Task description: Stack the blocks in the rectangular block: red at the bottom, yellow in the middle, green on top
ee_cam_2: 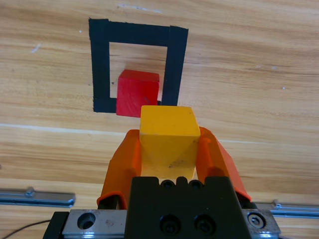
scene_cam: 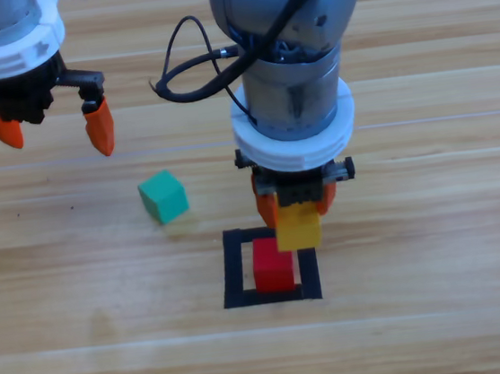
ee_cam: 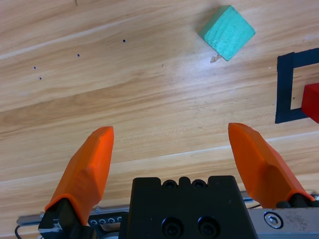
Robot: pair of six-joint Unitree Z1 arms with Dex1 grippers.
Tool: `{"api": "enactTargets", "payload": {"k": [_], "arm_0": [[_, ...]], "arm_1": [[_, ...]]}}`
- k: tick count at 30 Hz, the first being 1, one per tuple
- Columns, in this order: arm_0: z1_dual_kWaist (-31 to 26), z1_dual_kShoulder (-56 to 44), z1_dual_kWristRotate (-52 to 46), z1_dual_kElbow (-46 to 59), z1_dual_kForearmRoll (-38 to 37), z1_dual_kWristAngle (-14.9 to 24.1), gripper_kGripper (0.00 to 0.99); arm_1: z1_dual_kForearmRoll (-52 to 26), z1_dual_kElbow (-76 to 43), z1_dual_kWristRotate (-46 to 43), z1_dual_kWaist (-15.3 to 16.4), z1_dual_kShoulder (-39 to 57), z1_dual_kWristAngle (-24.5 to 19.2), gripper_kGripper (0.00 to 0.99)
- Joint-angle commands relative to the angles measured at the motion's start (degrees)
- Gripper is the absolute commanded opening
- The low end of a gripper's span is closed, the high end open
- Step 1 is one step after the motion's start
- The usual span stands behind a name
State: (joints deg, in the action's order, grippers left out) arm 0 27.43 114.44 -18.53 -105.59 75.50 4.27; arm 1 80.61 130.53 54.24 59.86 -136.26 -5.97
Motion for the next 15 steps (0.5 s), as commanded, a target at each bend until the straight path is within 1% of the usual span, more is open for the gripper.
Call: {"api": "enactTargets", "payload": {"k": [1, 7, 15], "arm_0": [[-1.3, 2.0, 0.7, 1.8, -0.7, -0.3, 0.973], [-1.3, 2.6, 0.7, 3.0, -2.0, -0.4, 0.971], [-1.4, 2.8, 0.4, 4.3, -3.3, -0.7, 0.971]], "arm_1": [[0.6, 3.1, 1.2, 1.3, -5.2, 2.2, 0.000], [0.6, 5.6, 1.8, 1.3, -7.9, 3.7, 0.000], [0.6, 6.4, 1.8, 0.9, -9.8, 3.9, 0.000]]}}
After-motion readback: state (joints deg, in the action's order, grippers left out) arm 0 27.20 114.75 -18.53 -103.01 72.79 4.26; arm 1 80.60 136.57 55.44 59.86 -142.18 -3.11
